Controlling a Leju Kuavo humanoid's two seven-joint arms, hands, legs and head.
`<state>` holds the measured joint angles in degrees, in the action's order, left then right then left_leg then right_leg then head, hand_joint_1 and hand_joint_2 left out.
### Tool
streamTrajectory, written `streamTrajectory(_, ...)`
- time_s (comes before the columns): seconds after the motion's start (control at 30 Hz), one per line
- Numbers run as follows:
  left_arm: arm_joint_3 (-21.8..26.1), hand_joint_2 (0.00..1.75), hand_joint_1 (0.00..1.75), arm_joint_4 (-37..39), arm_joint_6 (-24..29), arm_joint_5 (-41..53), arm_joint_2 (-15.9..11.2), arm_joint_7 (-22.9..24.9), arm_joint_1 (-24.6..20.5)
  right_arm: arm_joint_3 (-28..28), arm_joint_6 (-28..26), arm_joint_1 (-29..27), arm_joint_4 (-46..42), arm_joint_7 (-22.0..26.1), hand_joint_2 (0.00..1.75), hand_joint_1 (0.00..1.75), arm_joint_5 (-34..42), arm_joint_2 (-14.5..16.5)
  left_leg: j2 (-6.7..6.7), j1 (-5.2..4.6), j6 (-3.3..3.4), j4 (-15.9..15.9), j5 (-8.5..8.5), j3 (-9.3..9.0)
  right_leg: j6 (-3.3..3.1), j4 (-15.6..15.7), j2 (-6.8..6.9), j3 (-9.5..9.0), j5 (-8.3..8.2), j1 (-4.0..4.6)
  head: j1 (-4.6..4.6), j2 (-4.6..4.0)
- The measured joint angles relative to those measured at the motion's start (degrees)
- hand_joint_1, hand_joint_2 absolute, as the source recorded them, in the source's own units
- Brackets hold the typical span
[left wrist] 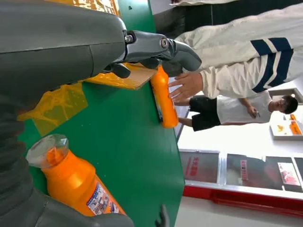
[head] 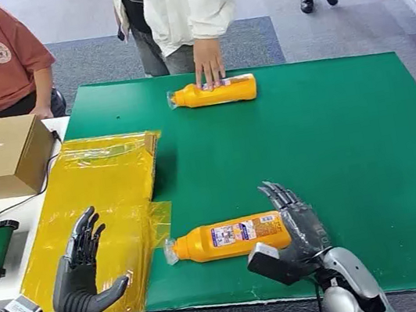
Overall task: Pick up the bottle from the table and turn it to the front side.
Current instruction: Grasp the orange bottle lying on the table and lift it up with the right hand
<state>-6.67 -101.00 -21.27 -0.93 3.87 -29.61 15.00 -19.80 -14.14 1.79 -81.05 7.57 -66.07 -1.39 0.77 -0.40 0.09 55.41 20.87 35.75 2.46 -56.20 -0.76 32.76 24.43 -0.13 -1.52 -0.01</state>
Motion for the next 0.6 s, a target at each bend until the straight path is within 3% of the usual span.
streamTrajectory(0.2, -0.3, 1.75, 0.00, 0.0, -1.3, -1.6, -0.3, 0.2, -1.8, -5.2, -1.2, 2.9, 7.5, -1.8, 1.75, 0.00, -7.4, -0.3, 0.00, 0.00, 0.00, 0.0, -0.01, 0.00, 0.00, 0.0, 0.00, 0.00, -0.01, 0.00, 0.01, -0.01)
streamTrajectory(0.6, -1.4, 1.75, 0.00, -0.1, -4.3, -4.5, -0.7, 0.2, -3.6, -13.0, 0.9, 13.0, 20.8, -5.9, 1.75, 0.00, -13.5, -0.1, -0.02, 0.02, 0.00, 0.0, -0.03, -0.15, -0.05, 0.0, -0.01, -0.05, -0.05, 0.00, 0.00, 0.00)
